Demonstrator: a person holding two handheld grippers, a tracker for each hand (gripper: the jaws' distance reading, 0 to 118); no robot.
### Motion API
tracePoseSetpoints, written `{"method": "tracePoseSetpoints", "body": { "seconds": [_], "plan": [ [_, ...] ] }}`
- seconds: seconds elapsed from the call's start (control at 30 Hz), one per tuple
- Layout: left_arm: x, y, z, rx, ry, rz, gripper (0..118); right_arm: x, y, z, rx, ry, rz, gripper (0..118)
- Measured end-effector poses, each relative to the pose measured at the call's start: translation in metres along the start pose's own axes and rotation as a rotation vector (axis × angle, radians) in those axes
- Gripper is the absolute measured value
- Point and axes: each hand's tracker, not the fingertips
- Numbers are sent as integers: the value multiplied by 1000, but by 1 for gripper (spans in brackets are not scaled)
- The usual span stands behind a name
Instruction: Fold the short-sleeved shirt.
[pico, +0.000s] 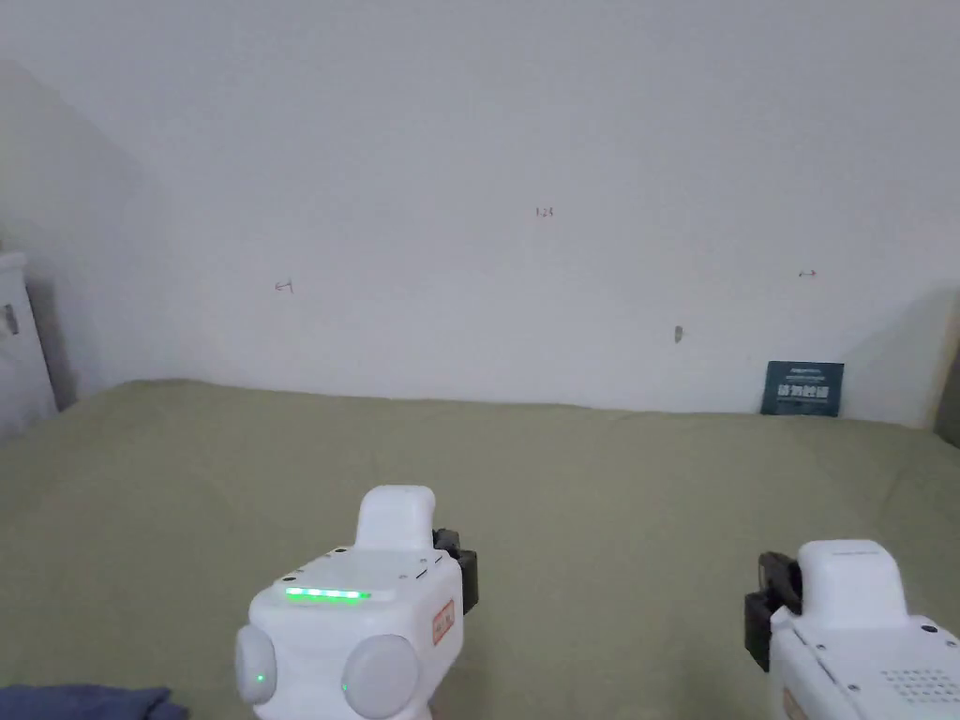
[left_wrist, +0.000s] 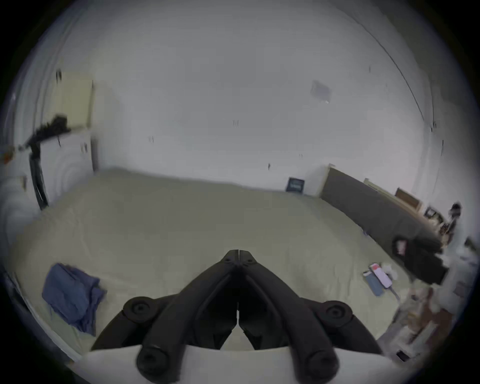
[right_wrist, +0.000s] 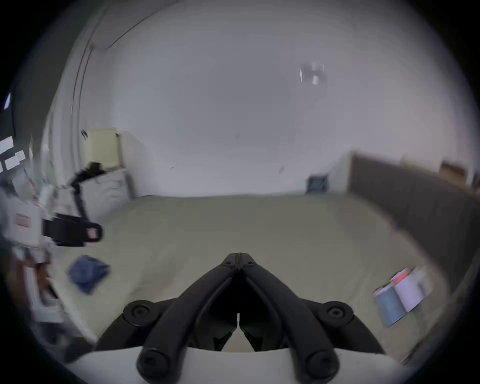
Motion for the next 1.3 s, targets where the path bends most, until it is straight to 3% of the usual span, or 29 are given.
{"method": "tracePoseSetpoints", "body": {
  "seconds": [0.13,0.4,0.57,0.7,0.83,0.87,0.9,0.93,0.97,1.03,1.13,1.3],
  "plan": [
    [27,4,20,121,89,-82,0,-6,13,9,33,-13,6,0],
    [32,16,39,156,83,-139,0,-2,24,21,76,21,-47,0],
    [27,15,45,167,93,-122,0,0,25,22,71,50,-79,0],
    [22,19,44,150,85,-113,0,-3,26,21,74,43,-54,0],
    [19,24,44,159,115,-117,5,1,30,20,93,37,-80,8],
    [19,26,43,153,125,-120,18,1,32,21,98,39,-70,30],
    [17,27,42,162,143,-103,61,2,33,19,97,37,-61,81],
    [17,28,41,160,150,-99,98,2,34,17,85,33,-57,117],
    [17,27,42,166,147,-95,118,0,30,27,186,41,-75,115],
    [21,28,45,193,164,-119,118,6,37,24,102,33,-72,118],
    [21,26,48,216,177,-146,118,9,41,22,95,38,-99,118],
    [22,21,55,266,171,-142,118,3,43,26,94,35,-67,118]
  ]
}}
